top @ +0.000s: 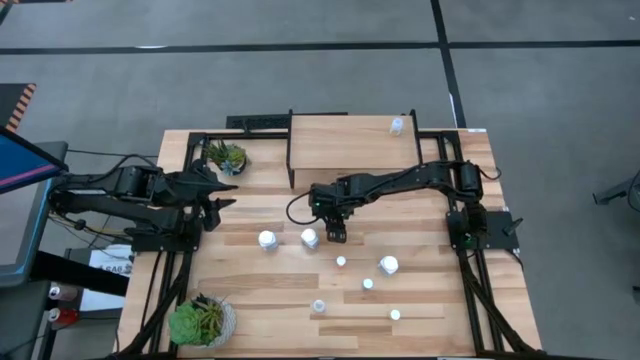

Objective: Pick and place medicine bottles onto shelf by color
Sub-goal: Put the left transparent pill bottle on the shelf aligned with the other transparent pill bottle

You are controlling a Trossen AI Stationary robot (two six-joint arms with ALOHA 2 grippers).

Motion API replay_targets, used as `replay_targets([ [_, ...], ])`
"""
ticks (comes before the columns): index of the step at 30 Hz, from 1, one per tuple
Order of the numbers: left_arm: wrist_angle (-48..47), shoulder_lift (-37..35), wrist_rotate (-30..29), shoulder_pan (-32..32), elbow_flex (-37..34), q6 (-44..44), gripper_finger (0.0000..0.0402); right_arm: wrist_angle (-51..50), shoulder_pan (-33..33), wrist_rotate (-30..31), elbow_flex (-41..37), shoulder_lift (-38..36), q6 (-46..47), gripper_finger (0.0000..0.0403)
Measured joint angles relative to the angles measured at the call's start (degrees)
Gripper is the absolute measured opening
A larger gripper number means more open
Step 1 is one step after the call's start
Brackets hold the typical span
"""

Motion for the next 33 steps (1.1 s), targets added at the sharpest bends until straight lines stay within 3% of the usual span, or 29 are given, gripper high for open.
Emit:
replay_targets([
  [11,0.49,0.02,-0.07,0.00,0.00,-0.20,0.0165,-3.02,-0.04,-0.53,0.13,-1.35,6.61,0.0117],
  [21,0.64,0.04,-0.50,0.00,0.02,-0.16,0.0165,-16.12,-1.70,-1.85,9.66,-13.00,9.57,0.0124],
  [28,0.84,0.03,-0.63,0.00,0.02,-0.13,0.0165,-27.01,-9.55,8.08,10.25,-22.07,13.78,0.0121],
  [33,0.97,0.04,-0.84,0.00,0.02,-0.16,0.0165,-32.86,-16.57,10.58,10.21,-24.58,14.48,0.0126],
])
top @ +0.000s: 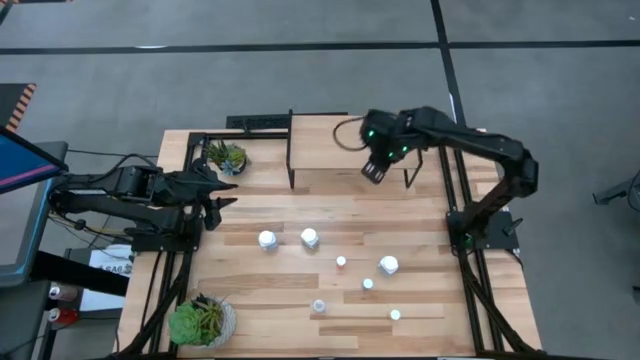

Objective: Pick and place medicine bottles onto shelf by color
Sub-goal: Put the left transparent pill bottle on the shelf aligned with the other transparent pill bottle

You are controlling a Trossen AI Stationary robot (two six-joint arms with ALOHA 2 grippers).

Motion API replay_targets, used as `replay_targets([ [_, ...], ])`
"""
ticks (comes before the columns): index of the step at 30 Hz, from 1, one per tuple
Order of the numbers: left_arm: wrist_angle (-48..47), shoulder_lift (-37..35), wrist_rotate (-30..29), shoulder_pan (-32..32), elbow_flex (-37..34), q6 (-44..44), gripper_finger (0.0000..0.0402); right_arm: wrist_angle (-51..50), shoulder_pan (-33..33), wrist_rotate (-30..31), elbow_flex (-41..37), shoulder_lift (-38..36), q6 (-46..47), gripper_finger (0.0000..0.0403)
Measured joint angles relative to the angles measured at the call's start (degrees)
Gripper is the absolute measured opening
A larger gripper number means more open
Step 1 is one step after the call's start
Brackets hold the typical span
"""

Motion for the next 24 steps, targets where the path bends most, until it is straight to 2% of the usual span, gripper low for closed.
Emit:
replay_targets([
  [10,1.04,-0.02,-0.08,0.00,0.00,-0.22,0.0165,-2.49,-13.00,-0.18,-0.09,0.73,-3.86,0.0126],
  [15,3.80,0.00,-0.16,0.00,0.00,-0.76,0.0165,-2.38,-18.33,-2.47,-0.16,1.14,-3.60,0.0126],
  [21,4.00,-0.02,-1.37,0.00,0.00,-0.78,0.0165,-2.11,-20.31,-2.80,-0.15,1.08,-2.36,0.0126],
  [24,3.98,0.00,-1.52,0.00,0.00,-0.45,0.0165,-2.12,-20.46,-5.36,-0.15,1.08,-5.55,0.0126],
])
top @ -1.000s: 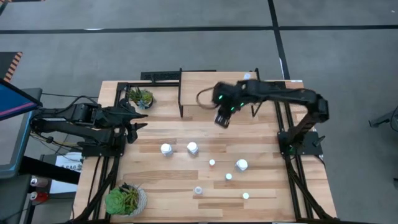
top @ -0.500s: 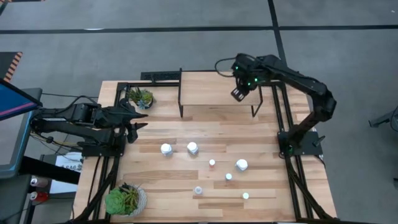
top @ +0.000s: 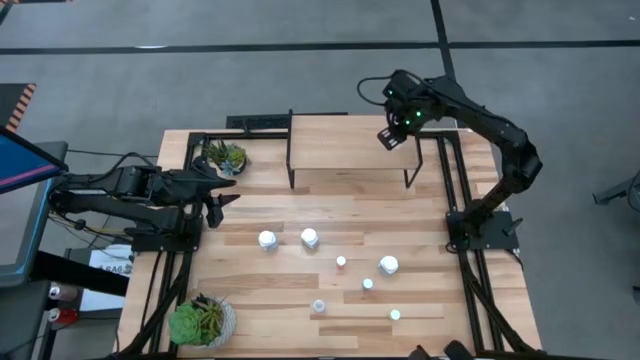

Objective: Pick and place medicine bottles onto shelf by color
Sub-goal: Put the left transparent pill bottle on the shelf aligned with the other transparent pill bottle

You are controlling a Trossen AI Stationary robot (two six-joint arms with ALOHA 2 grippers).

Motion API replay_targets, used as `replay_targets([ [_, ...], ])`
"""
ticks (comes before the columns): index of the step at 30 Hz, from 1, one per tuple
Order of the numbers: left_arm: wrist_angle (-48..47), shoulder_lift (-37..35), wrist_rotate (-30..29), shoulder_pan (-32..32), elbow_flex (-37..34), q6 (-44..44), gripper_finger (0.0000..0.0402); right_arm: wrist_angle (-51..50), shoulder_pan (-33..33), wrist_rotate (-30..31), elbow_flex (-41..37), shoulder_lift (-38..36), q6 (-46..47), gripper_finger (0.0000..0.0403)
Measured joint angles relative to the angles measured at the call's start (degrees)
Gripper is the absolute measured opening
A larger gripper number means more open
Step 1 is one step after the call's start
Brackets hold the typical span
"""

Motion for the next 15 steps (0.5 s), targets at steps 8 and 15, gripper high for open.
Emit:
replay_targets([
  [8,-0.04,0.00,-0.26,0.00,0.00,0.50,0.0165,2.41,-0.13,0.16,-4.32,-0.02,1.31,0.0126],
  [15,-0.05,0.00,-0.44,0.00,0.00,0.52,0.0165,5.36,0.00,0.60,-4.94,-0.02,1.58,0.0128],
])
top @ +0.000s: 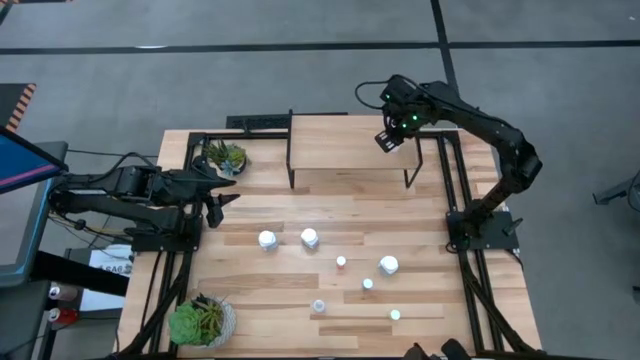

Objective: Pick and place medicine bottles onto shelf by color
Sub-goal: Put the left transparent pill bottle on the shelf aligned with the other transparent pill bottle, then put the transparent pill bottle on the shelf aligned with the other transparent pill bottles

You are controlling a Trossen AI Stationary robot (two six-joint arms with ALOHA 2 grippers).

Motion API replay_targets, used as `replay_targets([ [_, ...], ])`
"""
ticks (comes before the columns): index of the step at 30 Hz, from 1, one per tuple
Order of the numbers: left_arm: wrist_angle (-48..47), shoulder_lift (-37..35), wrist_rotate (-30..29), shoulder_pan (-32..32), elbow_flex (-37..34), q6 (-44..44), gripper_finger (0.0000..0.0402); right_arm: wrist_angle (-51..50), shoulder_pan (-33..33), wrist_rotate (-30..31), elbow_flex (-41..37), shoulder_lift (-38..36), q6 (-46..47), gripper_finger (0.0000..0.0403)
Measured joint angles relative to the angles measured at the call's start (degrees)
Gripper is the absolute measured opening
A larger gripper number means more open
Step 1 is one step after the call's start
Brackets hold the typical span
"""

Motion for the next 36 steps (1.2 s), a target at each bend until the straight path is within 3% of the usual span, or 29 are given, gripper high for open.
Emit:
replay_targets([
  [7,-0.03,0.00,0.00,0.00,0.00,0.04,0.0165,-0.18,-0.44,0.02,0.00,0.00,-0.01,0.0136],
  [19,-0.03,0.00,0.02,0.00,0.00,0.09,0.0165,0.31,-0.50,0.70,0.00,0.00,-0.95,0.0227],
  [26,-0.03,0.00,0.04,0.00,0.00,-0.09,0.0165,-0.80,-0.59,0.73,0.75,0.04,-1.46,0.0221],
  [36,-0.03,0.00,0.06,0.00,0.00,-0.25,0.0165,-10.67,-0.16,1.62,9.84,-0.31,-0.16,0.0205],
])
